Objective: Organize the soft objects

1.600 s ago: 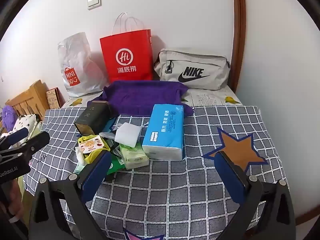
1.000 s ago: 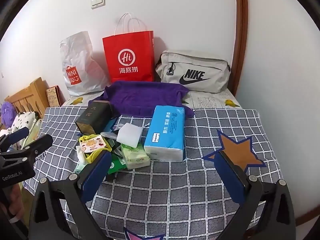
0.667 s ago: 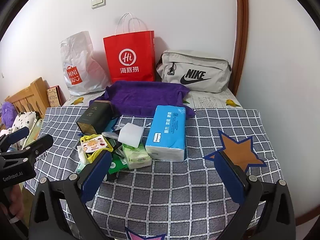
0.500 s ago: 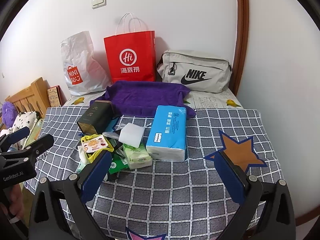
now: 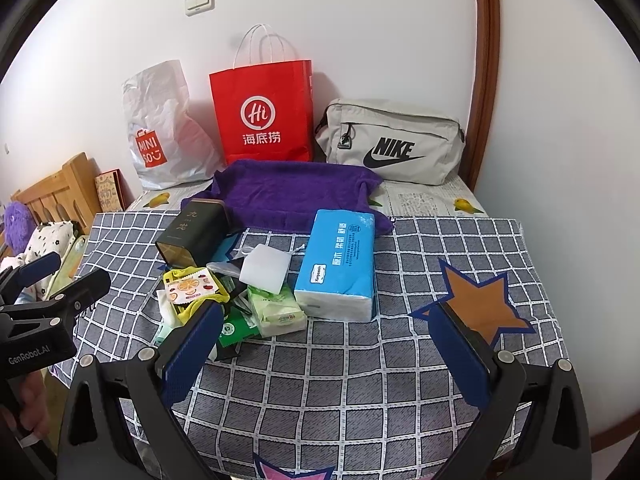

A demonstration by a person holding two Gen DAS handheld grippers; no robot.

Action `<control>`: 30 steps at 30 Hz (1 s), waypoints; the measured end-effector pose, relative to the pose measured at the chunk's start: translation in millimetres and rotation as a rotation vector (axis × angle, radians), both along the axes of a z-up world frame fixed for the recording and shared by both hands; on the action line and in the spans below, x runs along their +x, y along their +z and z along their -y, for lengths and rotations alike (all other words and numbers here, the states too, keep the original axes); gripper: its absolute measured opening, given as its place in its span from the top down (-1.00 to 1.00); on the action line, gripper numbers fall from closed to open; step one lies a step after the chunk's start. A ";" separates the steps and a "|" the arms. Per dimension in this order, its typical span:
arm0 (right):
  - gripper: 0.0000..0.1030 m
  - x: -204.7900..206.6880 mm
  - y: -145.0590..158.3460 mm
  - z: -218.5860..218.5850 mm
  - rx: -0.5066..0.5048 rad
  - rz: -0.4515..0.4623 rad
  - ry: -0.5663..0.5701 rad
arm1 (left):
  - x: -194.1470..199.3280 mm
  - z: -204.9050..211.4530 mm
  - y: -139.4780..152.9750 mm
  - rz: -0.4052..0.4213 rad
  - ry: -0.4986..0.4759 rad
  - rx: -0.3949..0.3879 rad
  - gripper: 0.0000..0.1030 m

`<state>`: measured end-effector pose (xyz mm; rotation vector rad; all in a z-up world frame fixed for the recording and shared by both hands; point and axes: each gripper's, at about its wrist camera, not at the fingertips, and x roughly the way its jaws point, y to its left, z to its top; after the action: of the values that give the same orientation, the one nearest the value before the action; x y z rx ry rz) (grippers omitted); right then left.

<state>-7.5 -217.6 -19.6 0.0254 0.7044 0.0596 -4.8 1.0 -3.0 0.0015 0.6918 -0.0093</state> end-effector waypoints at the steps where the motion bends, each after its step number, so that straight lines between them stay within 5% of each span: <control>1: -0.98 -0.1 -0.1 -0.2 0.001 0.000 -0.001 | -0.4 -0.3 -0.2 0.000 0.000 0.000 -0.99; 30: -0.98 -2.2 -2.2 -2.0 0.003 -0.007 0.002 | -2.0 -1.6 1.0 0.000 -0.003 0.002 -0.99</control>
<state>-9.6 -215.6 -21.8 0.0280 0.7116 0.0630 -6.7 2.6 -2.0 0.0039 0.6921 -0.0112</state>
